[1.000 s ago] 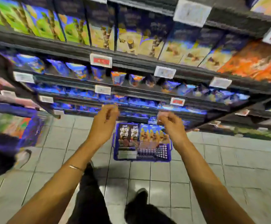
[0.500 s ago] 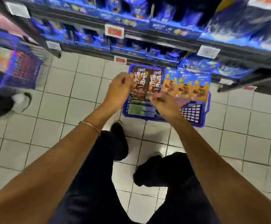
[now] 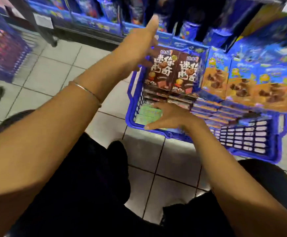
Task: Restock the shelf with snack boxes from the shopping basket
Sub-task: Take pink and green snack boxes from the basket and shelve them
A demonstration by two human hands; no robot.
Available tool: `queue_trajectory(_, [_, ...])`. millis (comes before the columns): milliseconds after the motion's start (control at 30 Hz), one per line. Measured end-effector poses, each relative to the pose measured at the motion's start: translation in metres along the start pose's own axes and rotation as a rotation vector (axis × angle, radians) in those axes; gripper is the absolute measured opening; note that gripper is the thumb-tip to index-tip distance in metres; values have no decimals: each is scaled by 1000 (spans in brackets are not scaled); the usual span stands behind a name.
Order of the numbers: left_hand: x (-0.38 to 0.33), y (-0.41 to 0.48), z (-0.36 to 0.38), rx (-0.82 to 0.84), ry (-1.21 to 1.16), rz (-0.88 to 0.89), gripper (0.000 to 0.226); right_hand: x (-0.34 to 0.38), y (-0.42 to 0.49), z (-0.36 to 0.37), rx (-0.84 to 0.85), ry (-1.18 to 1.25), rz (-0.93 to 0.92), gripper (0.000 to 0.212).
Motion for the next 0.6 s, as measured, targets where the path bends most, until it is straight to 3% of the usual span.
queue_trajectory(100, [-7, -11, 2, -35, 9, 5, 54, -3, -14, -9, -93, -23, -16, 96])
queue_trajectory(267, [-37, -19, 12, -38, 76, 120, 43, -5, -36, -36, -248, 167, -73, 52])
queue_trajectory(367, [-29, -20, 11, -50, 37, 41, 54, -7, -53, -66, -412, 319, -93, 34])
queue_trajectory(467, [-25, -21, 8, -97, -49, -9, 49, -4, -80, -100, -540, 554, -145, 16])
queue_trajectory(533, [-24, -26, 8, -103, -135, -18, 47, 1, -93, -121, -591, 717, -179, 17])
queue_trajectory(600, [-18, -32, 13, -56, -252, -62, 50, 9, -99, -137, -627, 893, -220, 45])
Point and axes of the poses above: each hand's wrist, its own y-axis towards the middle knuckle, its own z-axis out of the palm, x = y × z, the point moved 8 cm from there along y, towards the middle knuckle, and after that the axes turned 4 degrees about -y, right-handed, at the moved point
